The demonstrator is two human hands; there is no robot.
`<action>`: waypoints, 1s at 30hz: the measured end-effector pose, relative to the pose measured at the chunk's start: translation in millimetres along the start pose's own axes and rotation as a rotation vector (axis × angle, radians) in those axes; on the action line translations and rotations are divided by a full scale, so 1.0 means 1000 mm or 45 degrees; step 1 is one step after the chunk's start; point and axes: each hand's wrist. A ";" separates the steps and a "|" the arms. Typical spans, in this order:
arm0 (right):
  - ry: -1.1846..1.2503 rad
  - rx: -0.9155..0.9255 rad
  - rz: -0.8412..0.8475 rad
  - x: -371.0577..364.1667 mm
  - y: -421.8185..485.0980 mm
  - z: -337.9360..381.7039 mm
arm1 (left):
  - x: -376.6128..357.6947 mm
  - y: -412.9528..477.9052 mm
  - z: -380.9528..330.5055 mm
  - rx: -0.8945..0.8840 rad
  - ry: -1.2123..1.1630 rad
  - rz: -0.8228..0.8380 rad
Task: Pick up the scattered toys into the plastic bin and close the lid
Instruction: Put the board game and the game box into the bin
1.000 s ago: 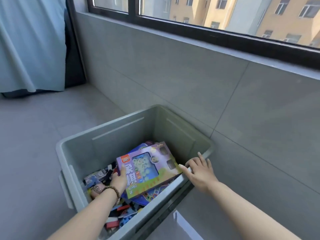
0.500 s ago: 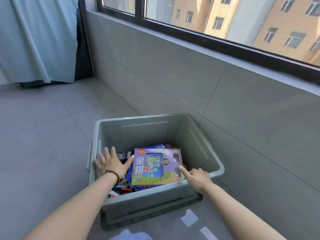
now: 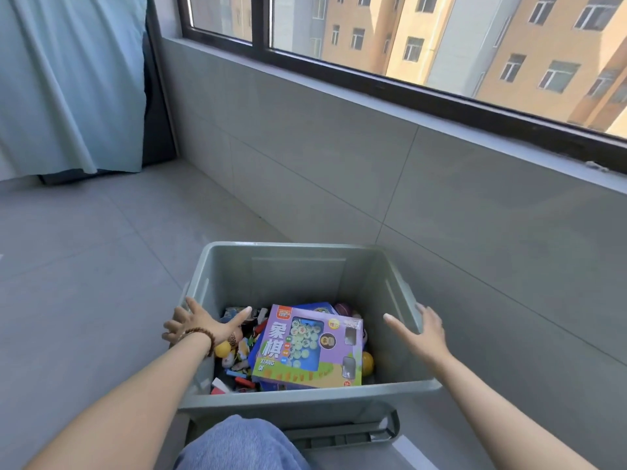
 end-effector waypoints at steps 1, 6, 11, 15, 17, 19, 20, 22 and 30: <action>0.063 -0.040 0.015 0.004 0.007 0.000 | 0.002 0.003 -0.002 0.006 0.004 0.000; 0.101 -0.216 0.111 0.005 0.044 -0.002 | 0.007 0.028 -0.006 0.051 -0.040 0.022; 0.182 -0.403 0.202 -0.010 0.076 -0.003 | 0.008 0.055 -0.005 0.122 -0.113 0.026; 0.306 -0.472 0.075 -0.017 0.087 0.004 | 0.002 0.064 -0.004 0.152 -0.264 -0.033; 0.334 -0.469 0.056 -0.015 0.085 0.000 | 0.002 0.063 -0.004 0.140 -0.373 -0.070; 0.384 -0.448 0.011 -0.007 0.074 -0.005 | 0.004 0.059 -0.010 0.130 -0.412 -0.119; 0.404 -0.436 -0.025 0.000 0.068 -0.010 | 0.005 0.056 -0.015 0.130 -0.423 -0.134; 0.420 -0.462 -0.081 0.019 0.050 -0.019 | 0.007 0.044 -0.030 0.123 -0.406 -0.143; 0.562 -0.574 -0.391 0.156 -0.048 -0.071 | 0.014 -0.047 -0.136 -0.253 -0.438 0.026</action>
Point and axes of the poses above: each hand's wrist, its own y-axis towards the middle knuckle, its own x-axis out of the back of the hand, z = x × y, and after that the axes turned 7 degrees about -x, right-handed
